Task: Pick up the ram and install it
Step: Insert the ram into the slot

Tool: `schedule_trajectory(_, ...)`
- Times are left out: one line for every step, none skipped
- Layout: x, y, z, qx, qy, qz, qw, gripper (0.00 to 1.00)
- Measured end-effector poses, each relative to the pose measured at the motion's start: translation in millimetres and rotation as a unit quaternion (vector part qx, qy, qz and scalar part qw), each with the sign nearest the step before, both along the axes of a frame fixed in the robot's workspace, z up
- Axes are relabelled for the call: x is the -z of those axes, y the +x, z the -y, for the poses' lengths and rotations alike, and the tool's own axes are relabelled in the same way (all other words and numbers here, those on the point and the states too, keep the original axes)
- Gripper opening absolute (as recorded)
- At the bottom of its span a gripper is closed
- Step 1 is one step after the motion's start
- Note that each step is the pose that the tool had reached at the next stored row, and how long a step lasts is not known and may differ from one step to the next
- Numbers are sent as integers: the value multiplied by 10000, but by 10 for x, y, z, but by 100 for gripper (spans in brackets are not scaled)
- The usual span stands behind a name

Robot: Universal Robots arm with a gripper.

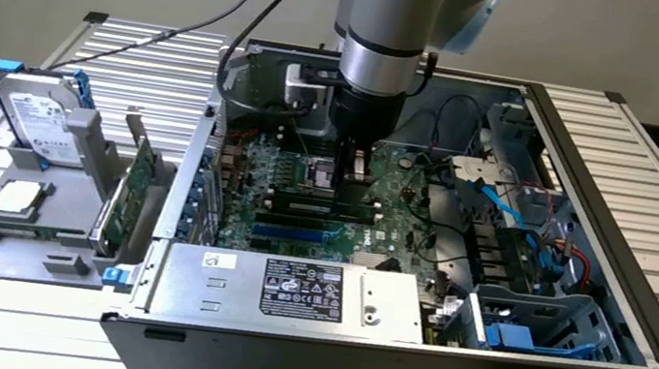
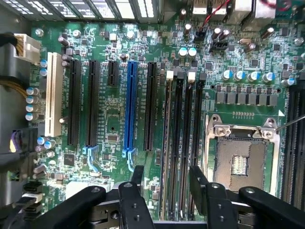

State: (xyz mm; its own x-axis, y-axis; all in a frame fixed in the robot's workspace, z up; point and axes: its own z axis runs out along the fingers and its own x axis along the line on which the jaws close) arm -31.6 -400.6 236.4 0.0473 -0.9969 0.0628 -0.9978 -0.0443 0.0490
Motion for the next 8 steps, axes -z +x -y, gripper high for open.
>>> schedule_trajectory(-26,-13,0,0,1,0,10000,51)
schedule_trajectory(-42,-28,0,0,0,0,10000,51)
schedule_trajectory(-49,-41,0,0,1,0,10000,51)
schedule_trajectory(-50,-54,0,0,2,0,10000,51)
schedule_trajectory(-52,-68,0,0,2,1,10000,51)
schedule_trajectory(-54,-82,0,0,2,1,10000,51)
schedule_trajectory(-56,-96,0,0,1,0,10000,49)
schedule_trajectory(-58,-107,-1,-1,1,0,10000,43)
